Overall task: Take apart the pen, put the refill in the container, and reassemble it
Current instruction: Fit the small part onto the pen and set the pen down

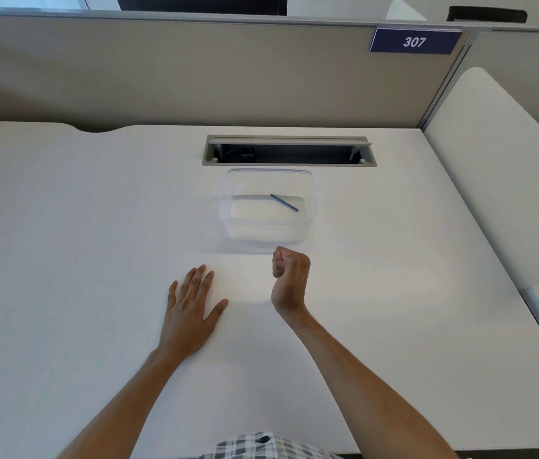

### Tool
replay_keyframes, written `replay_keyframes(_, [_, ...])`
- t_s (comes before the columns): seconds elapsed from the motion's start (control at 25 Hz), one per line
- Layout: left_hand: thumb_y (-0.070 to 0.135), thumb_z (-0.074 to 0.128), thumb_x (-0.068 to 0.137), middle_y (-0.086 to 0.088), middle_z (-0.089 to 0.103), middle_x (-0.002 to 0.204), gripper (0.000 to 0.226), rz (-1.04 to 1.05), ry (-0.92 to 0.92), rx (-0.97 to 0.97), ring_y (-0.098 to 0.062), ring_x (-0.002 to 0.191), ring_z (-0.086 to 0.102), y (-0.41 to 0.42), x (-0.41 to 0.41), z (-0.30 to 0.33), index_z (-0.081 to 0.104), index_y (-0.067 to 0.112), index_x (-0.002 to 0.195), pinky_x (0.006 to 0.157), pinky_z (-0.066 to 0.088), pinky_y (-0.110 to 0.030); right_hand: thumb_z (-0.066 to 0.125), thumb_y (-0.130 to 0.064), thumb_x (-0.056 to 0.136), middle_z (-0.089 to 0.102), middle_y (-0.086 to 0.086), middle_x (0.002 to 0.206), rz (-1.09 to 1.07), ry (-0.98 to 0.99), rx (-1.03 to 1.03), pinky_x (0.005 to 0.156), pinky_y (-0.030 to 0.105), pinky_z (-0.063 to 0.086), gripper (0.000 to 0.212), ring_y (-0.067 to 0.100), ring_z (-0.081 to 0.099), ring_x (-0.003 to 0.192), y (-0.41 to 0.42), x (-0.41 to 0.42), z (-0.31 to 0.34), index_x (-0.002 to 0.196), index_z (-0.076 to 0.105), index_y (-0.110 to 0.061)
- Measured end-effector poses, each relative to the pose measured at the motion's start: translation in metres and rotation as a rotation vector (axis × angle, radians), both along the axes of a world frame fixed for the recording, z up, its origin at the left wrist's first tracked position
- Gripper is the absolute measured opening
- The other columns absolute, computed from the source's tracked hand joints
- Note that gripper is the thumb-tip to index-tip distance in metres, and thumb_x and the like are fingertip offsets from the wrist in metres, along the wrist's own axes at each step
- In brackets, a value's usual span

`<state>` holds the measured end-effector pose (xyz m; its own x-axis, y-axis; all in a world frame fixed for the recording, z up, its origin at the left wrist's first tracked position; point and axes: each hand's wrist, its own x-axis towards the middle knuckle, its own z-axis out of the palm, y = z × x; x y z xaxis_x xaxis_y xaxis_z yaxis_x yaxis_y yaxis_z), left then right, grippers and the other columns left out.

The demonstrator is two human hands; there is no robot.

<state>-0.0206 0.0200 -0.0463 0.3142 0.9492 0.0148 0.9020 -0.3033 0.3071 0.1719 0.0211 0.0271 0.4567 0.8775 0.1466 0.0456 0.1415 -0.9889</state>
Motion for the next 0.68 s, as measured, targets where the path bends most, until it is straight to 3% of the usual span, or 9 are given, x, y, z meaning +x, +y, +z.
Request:
replay_keyframes(0.12, [0.064, 0.017, 0.091, 0.000, 0.016, 0.162, 0.075, 0.005, -0.002, 0.004, -0.015, 0.149, 0.007, 0.0003, -0.0007, -0.0010, 0.023, 0.020, 0.151, 0.121, 0.004, -0.044, 0.031, -0.028, 0.077, 0.013, -0.009, 0.053, -0.011, -0.010, 0.036, 0.054, 0.031, 0.007, 0.024, 0.010, 0.011, 0.053, 0.0000, -0.0042, -0.0009, 0.057, 0.017, -0.028])
replay_keyframes(0.32, [0.064, 0.017, 0.091, 0.000, 0.017, 0.161, 0.075, 0.006, -0.003, 0.010, -0.015, 0.149, 0.008, 0.0002, -0.0005, -0.0018, 0.025, 0.020, 0.151, 0.120, 0.004, -0.043, 0.030, -0.028, 0.076, 0.013, 0.002, 0.055, -0.022, -0.040, 0.044, 0.054, 0.034, 0.007, 0.025, 0.015, 0.011, 0.055, 0.0012, -0.0045, -0.0012, 0.057, 0.019, -0.017])
replay_keyframes(0.68, [0.067, 0.013, 0.090, -0.001, 0.018, 0.161, 0.078, 0.004, -0.020, 0.011, -0.016, 0.149, 0.008, 0.0001, -0.0008, -0.0016, 0.025, 0.019, 0.151, 0.121, 0.004, -0.044, 0.030, -0.027, 0.076, 0.011, -0.001, 0.055, 0.003, -0.040, 0.054, 0.055, 0.032, 0.006, 0.023, 0.014, 0.010, 0.055, 0.0026, -0.0029, -0.0016, 0.058, 0.018, -0.020])
